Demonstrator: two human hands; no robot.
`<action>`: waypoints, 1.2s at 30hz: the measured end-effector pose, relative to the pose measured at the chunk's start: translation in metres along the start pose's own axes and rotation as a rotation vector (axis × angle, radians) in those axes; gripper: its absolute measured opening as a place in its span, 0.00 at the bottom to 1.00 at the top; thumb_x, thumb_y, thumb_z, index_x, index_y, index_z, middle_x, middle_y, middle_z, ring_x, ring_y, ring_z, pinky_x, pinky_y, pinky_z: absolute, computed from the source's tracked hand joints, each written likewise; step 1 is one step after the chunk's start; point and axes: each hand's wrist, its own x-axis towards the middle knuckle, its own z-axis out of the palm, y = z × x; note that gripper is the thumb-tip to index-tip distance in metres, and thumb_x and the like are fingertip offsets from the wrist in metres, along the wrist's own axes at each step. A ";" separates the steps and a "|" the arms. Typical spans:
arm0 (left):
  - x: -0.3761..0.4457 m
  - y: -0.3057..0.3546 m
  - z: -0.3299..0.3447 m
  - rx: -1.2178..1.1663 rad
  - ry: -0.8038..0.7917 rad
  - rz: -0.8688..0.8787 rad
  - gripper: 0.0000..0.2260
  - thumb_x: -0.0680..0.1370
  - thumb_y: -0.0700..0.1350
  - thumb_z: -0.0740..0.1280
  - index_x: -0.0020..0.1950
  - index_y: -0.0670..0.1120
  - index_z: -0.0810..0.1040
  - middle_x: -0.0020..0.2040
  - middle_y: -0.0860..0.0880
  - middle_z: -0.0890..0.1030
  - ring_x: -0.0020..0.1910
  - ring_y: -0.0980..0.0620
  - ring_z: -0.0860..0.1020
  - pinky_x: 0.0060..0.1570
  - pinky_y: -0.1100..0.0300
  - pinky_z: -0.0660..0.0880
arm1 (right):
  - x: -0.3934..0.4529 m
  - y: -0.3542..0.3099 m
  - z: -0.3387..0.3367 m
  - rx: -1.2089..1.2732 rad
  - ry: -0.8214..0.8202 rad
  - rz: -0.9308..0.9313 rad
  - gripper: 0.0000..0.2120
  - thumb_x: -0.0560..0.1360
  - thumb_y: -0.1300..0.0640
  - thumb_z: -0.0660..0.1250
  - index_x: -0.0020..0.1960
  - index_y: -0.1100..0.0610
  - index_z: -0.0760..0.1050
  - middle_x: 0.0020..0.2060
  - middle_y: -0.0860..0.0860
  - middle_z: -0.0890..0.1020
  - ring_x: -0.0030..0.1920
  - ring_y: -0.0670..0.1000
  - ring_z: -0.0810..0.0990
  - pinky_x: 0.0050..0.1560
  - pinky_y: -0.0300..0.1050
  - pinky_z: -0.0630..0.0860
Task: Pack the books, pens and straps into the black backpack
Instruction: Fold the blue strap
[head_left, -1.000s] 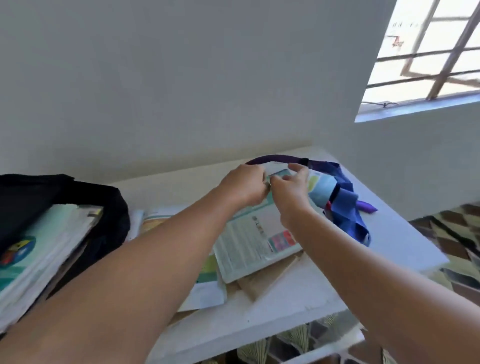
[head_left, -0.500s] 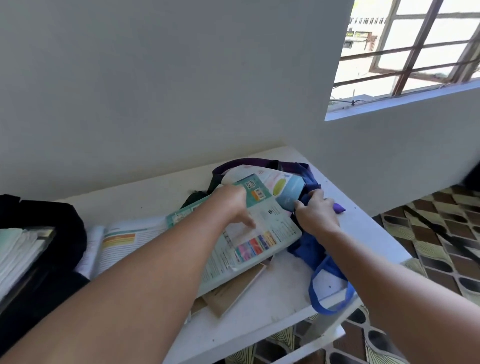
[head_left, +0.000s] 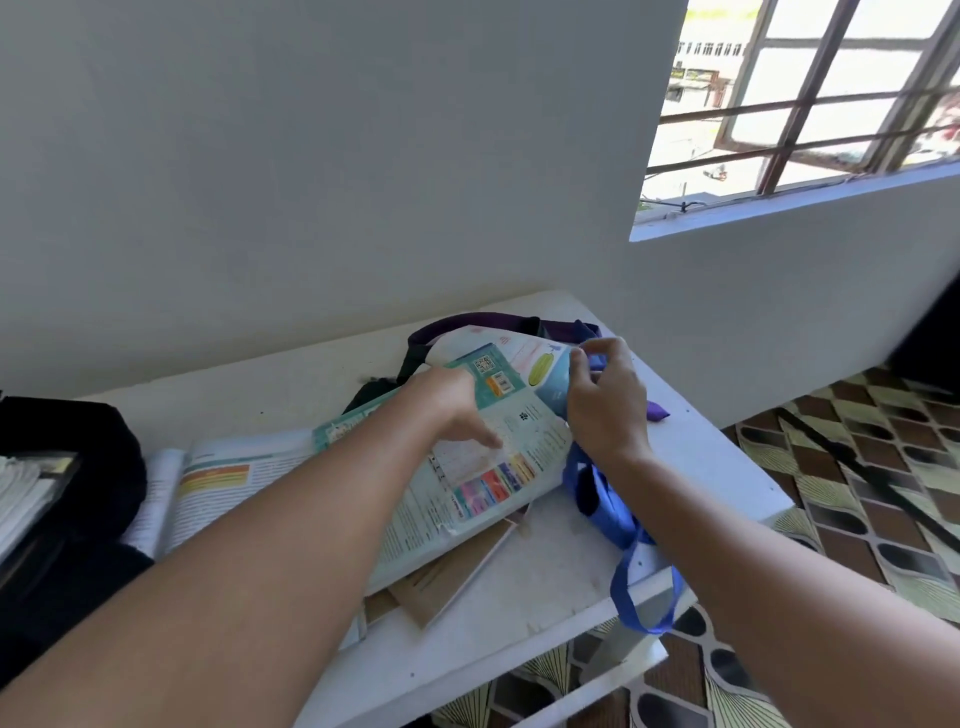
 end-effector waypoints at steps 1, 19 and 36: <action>-0.004 -0.001 -0.001 -0.062 -0.053 0.004 0.32 0.68 0.65 0.77 0.64 0.48 0.75 0.58 0.50 0.80 0.54 0.49 0.79 0.51 0.52 0.80 | -0.002 -0.013 0.005 0.082 0.022 -0.015 0.05 0.85 0.51 0.62 0.56 0.51 0.73 0.38 0.49 0.81 0.37 0.47 0.81 0.34 0.39 0.75; -0.063 -0.202 -0.052 -2.159 0.601 -0.399 0.07 0.82 0.46 0.60 0.53 0.49 0.78 0.52 0.50 0.82 0.48 0.49 0.80 0.46 0.55 0.76 | -0.066 -0.062 0.121 -0.527 -0.600 -0.290 0.34 0.74 0.25 0.62 0.69 0.47 0.74 0.55 0.44 0.81 0.55 0.48 0.80 0.57 0.50 0.78; -0.083 -0.193 0.015 0.009 -0.023 0.035 0.29 0.70 0.59 0.76 0.68 0.59 0.71 0.65 0.49 0.71 0.65 0.47 0.68 0.61 0.49 0.72 | -0.069 -0.060 0.157 -0.747 -1.154 -0.438 0.16 0.77 0.51 0.75 0.61 0.52 0.74 0.51 0.47 0.78 0.50 0.52 0.77 0.44 0.43 0.70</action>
